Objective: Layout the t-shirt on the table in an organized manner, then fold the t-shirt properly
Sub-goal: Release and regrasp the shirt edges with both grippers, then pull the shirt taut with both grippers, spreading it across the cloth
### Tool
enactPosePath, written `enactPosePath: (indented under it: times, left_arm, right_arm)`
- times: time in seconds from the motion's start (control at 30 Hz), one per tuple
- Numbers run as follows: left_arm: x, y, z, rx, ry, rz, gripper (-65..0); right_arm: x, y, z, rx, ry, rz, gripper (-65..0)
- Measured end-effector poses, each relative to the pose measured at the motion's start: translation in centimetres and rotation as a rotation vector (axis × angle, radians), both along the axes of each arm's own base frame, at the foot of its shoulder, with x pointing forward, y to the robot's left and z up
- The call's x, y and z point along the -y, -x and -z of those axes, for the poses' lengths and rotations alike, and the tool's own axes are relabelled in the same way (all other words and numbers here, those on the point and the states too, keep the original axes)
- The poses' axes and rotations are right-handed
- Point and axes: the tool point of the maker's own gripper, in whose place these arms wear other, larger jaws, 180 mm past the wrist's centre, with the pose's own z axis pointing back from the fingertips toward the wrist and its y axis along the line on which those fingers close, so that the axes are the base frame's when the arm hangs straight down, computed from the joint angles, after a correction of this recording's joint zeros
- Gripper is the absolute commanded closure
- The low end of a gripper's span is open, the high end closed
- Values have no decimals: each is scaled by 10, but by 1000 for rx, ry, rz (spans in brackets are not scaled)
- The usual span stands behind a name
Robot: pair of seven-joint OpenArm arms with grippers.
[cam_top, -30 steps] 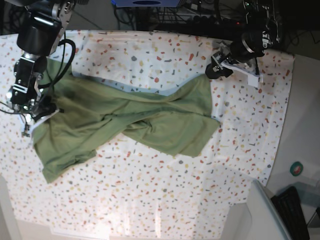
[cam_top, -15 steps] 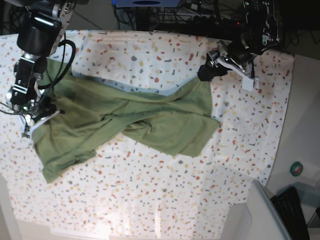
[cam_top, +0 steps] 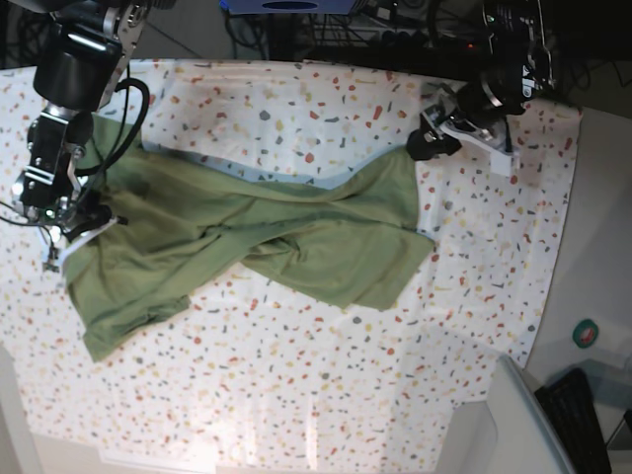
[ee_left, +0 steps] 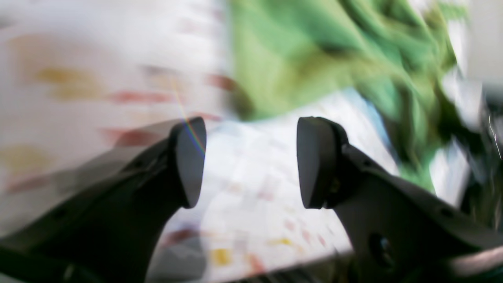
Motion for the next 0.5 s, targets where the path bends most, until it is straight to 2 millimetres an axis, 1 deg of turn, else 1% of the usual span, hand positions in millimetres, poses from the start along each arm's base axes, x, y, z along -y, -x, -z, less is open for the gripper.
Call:
enactPosePath:
  times: [0.03, 0.13, 0.23, 0.33, 0.43, 0.5]
  left_arm:
    - [-6, 0, 0, -10, -13, -20, -346]
    - [-11, 0, 3, -47, -13, -78, -344]
    - [-9, -5, 4, -59, -4, -108, -344]
    - [8, -18, 5, -49, 3, -47, -344]
    - [38, -29, 4, -39, 31, 26, -344]
    - [54, -28, 6, -47, 58, 49, -344]
  right_arm:
    - [0, 0, 0, 0, 0, 0, 0]
    - [0, 0, 0, 0, 0, 0, 0]
    - [0, 0, 0, 0, 1, 0, 0]
    - [0, 0, 0, 1, 0, 0, 0]
    - [0, -1, -1, 3, 0, 1, 0]
    - [0, 0, 0, 0, 0, 0, 0]
